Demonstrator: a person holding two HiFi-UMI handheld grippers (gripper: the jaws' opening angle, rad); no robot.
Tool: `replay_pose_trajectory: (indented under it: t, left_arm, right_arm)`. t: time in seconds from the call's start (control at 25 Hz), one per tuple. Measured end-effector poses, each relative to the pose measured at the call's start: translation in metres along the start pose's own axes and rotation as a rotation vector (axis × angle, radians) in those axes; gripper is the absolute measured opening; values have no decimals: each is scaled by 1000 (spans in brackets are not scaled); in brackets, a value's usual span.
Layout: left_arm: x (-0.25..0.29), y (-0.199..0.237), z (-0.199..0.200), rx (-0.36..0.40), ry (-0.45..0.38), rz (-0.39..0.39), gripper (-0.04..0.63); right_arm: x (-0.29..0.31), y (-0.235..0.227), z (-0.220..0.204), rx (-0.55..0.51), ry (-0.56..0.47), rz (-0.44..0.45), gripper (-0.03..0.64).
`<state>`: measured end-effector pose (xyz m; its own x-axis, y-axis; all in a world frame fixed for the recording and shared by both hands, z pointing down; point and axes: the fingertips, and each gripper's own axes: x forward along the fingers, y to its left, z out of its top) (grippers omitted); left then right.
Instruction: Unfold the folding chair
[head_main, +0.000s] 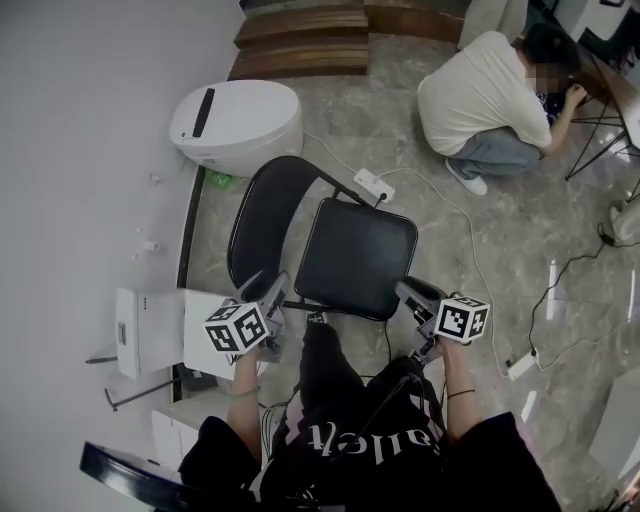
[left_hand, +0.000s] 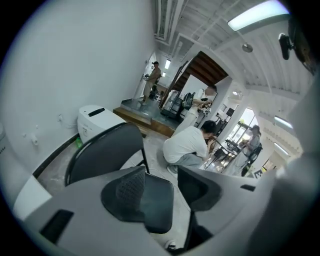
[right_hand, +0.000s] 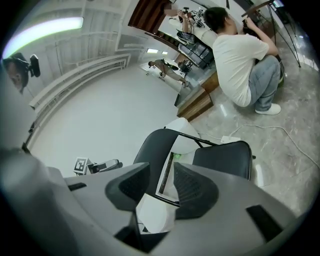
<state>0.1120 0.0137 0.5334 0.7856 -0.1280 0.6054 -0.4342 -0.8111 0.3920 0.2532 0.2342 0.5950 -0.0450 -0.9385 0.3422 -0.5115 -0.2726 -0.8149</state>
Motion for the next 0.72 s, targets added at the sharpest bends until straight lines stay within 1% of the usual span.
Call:
replay_pose_trajectory:
  t: [0.08,0.16,0.28,0.4,0.48,0.6,0.72]
  left_arm:
    - [2,-34,-9,1,-10,-30,199]
    - [0,-66,-22,5,-21,-41,199]
    - [-8,-111,-41,-3,-55,-41,199]
    - [-18,-153,-68,-36,-78,-29,199]
    - [-27,-174,-90,-64,-77,-15,195]
    - [-42,-196,-123,-101,-59,18,168]
    - [-52,-205,-138,-105,-47,46,123]
  right_arm:
    - [-20,6,2,-13,0,17,152]
    - [-42,11,1,-19,3,37,150]
    - [-73,19,2,-33,7,75,141]
    - [-103,27,3,-52,26,119,132]
    - [-119,30,-2,-66,51,135,126]
    - [-135,44,-16,-53,96,169,121]
    - [-145,52,-26,-48,110,176,110]
